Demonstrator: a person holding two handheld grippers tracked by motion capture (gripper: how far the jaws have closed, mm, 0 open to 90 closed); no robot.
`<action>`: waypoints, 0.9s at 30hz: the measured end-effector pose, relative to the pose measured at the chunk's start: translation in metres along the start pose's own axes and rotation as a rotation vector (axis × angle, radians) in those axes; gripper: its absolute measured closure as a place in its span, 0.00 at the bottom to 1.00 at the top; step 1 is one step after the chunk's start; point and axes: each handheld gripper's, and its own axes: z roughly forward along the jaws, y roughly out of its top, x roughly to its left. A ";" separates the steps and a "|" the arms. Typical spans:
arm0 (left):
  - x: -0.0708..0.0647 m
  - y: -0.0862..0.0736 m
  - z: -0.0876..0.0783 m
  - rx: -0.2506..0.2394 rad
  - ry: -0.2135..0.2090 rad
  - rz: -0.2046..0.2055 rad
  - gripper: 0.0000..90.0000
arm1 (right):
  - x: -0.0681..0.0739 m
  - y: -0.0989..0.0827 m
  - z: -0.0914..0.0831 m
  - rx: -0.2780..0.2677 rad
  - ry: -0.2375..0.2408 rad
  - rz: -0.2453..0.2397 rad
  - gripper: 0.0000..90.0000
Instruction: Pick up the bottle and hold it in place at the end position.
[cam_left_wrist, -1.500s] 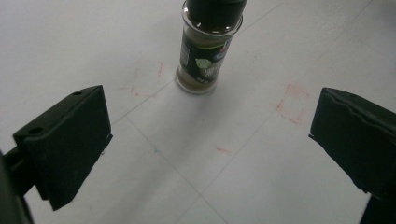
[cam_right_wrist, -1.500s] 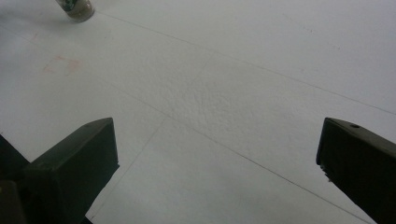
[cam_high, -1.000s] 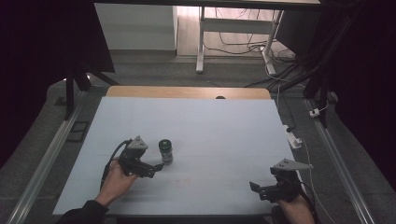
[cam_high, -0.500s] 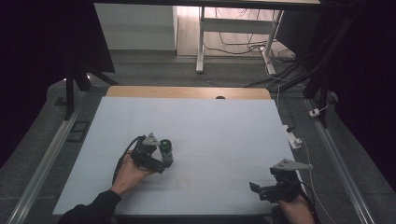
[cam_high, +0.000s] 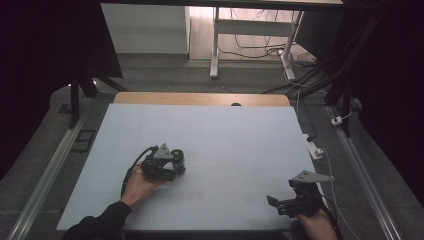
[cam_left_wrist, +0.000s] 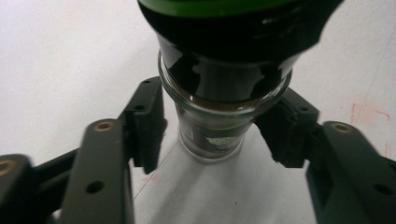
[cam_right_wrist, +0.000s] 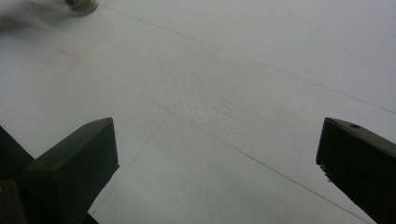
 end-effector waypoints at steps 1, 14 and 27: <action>0.000 0.000 0.000 0.002 -0.001 0.002 0.53 | 0.000 0.000 0.000 0.000 0.000 0.000 0.00; -0.001 0.001 -0.001 0.007 -0.011 -0.008 0.59 | 0.000 0.000 0.000 0.003 -0.002 -0.006 0.00; 0.003 0.017 -0.008 -0.034 -0.019 -0.023 0.60 | 0.000 0.000 0.001 0.005 0.000 -0.004 0.00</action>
